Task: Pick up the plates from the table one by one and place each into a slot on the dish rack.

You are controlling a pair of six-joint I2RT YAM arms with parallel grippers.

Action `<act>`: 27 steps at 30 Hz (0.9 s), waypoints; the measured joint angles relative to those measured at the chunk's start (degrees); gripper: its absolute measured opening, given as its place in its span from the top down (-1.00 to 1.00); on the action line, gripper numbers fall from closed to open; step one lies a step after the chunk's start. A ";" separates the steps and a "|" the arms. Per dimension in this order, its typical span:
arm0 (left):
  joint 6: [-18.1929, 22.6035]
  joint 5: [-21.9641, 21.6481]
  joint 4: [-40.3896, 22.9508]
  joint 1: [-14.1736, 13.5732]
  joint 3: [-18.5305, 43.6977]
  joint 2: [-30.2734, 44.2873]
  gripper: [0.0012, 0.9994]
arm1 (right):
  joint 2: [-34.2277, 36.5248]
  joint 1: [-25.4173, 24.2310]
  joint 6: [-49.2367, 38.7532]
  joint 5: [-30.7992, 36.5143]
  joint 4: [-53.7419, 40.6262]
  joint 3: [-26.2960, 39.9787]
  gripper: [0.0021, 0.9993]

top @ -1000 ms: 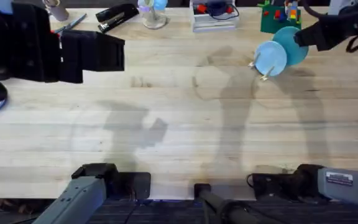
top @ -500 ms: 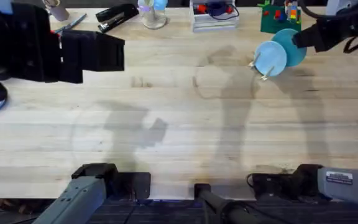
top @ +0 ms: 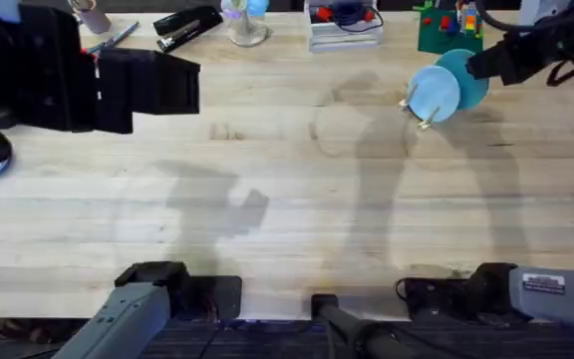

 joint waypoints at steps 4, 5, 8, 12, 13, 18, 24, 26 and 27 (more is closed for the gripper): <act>0.00 0.00 0.00 0.00 0.00 0.00 -0.99 | 0.00 0.00 -0.02 0.00 0.02 0.00 0.91; 0.02 0.00 0.00 0.00 0.00 0.01 -0.99 | 0.00 0.00 0.00 0.00 0.00 0.00 0.88; 0.02 0.00 0.00 0.00 0.00 0.00 -0.99 | 0.00 0.00 0.00 0.00 0.02 0.00 0.82; 0.02 0.00 0.00 0.00 0.00 0.00 -0.99 | 0.00 0.00 0.00 -0.02 0.04 0.00 0.82; 0.02 0.00 0.00 0.00 0.00 0.00 -0.99 | 0.00 0.00 0.00 -0.02 0.06 0.00 0.81; 0.01 0.00 0.00 0.00 0.00 0.00 -0.99 | 0.00 0.00 0.00 -0.04 0.06 0.00 0.82; 0.02 0.00 0.00 0.00 0.00 0.00 -0.99 | 0.00 0.00 0.00 -0.17 0.06 0.00 0.66; 0.02 0.00 0.00 0.00 0.00 0.00 -0.99 | 0.00 0.00 -0.02 -0.17 0.06 0.00 0.48; 0.02 0.00 0.00 0.00 0.00 0.00 -0.99 | -0.05 0.00 0.00 -0.17 0.06 0.00 0.38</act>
